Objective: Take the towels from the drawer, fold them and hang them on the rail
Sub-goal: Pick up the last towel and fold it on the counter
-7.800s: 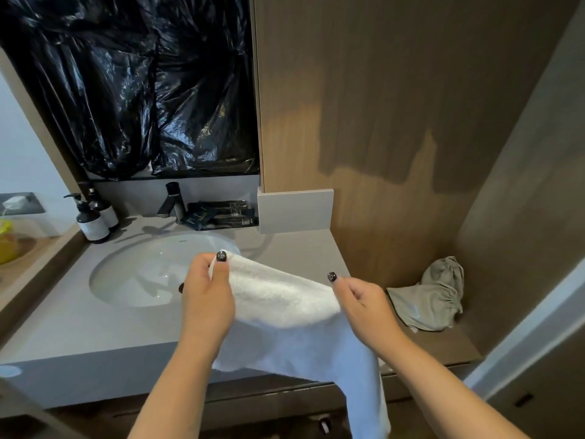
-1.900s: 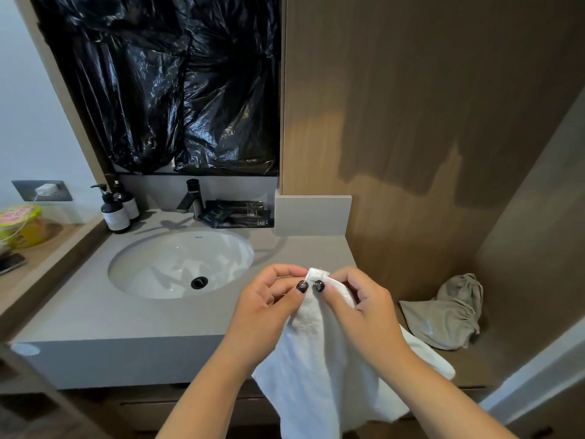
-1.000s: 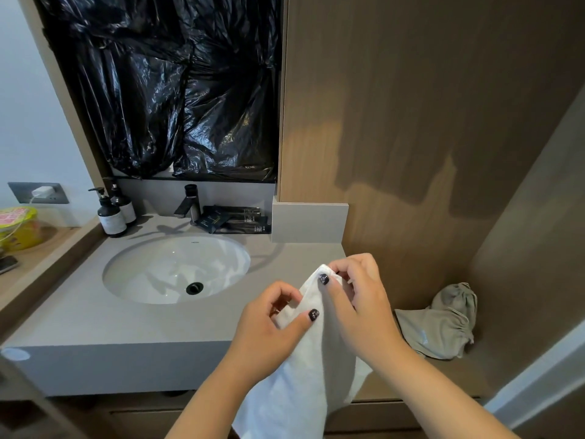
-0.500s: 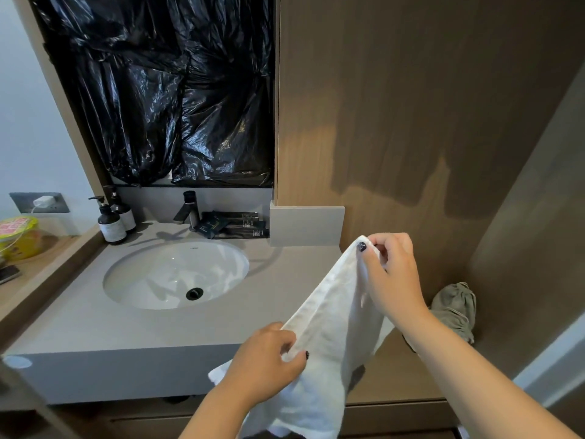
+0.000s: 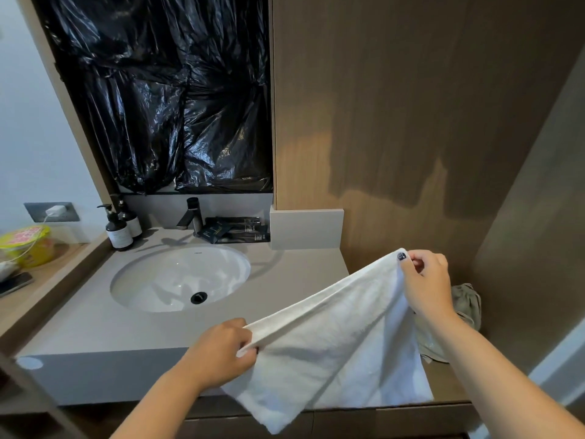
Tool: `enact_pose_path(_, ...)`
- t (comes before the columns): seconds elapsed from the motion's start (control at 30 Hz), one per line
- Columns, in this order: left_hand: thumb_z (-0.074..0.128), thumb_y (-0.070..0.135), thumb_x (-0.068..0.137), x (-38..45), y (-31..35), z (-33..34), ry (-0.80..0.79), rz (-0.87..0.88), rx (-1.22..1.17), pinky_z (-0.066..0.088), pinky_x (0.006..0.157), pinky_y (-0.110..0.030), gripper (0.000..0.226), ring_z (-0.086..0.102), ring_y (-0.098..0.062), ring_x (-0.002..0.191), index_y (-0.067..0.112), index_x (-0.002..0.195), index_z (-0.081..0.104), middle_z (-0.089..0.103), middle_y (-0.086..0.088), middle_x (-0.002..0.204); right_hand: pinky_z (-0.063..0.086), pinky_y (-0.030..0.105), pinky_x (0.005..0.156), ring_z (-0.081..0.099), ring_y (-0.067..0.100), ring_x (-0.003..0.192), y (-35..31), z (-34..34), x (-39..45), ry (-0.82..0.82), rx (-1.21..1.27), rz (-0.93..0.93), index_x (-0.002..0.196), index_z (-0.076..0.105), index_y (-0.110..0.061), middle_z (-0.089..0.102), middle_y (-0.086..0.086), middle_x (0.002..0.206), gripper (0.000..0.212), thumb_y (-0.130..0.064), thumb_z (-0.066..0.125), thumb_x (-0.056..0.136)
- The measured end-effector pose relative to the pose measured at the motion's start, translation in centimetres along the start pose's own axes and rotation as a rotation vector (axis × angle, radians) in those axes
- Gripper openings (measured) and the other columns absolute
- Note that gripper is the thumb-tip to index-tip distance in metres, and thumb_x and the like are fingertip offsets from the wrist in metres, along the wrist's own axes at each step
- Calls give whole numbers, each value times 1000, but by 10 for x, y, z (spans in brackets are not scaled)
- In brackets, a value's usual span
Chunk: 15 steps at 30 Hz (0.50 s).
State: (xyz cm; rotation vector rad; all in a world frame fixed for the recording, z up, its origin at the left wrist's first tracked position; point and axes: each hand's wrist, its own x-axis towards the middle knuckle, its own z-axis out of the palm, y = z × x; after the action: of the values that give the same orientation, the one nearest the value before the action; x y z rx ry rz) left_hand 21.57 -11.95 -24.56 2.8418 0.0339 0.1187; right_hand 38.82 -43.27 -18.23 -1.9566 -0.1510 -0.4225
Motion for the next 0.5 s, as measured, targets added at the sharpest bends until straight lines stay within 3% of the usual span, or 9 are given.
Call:
enact_pose_path(0.07, 59, 38, 89, -1, -8, -5, 0, -24, -76, 32, 57, -16, 32, 52, -12, 72, 14, 69, 53, 50, 7, 82, 32, 25, 75, 48, -9, 85, 5, -4, 2, 16, 8, 41, 81, 56, -18, 46, 1, 104, 15, -18, 56, 96)
enact_pose_path(0.2, 75, 35, 84, -6, -22, -13, 133, -154, -465, 38, 58, -17, 35, 51, -7, 61, 17, 59, 58, 57, 4, 69, 33, 26, 81, 47, 8, 81, 13, -16, 8, 48, 0, 131, 81, 56, -17, 45, 4, 111, 16, -21, 56, 97)
enact_pose_path(0.3, 76, 48, 75, -8, -20, -17, 240, -261, -728, 36, 56, -15, 37, 46, -5, 56, 18, 57, 66, 59, 0, 62, 36, 30, 85, 49, 18, 90, 20, -24, 9, 23, 2, 163, 85, 59, -12, 46, 5, 114, 13, -19, 55, 96)
enact_pose_path(0.4, 72, 55, 70, -9, -16, -16, 301, -373, -930, 53, 77, -35, 41, 61, -16, 70, 14, 72, 77, 70, -10, 75, 36, 30, 87, 50, 20, 95, 24, -29, 8, 8, 12, 177, 88, 61, -9, 48, 6, 115, 13, -18, 55, 96)
enact_pose_path(0.5, 71, 57, 69, -10, -7, -15, 398, -422, -1080, 54, 90, -46, 45, 67, -24, 82, 14, 79, 78, 74, -11, 86, 35, 30, 86, 49, 18, 95, 29, -32, 8, -17, 23, 165, 90, 62, -5, 51, 8, 115, 15, -17, 55, 96)
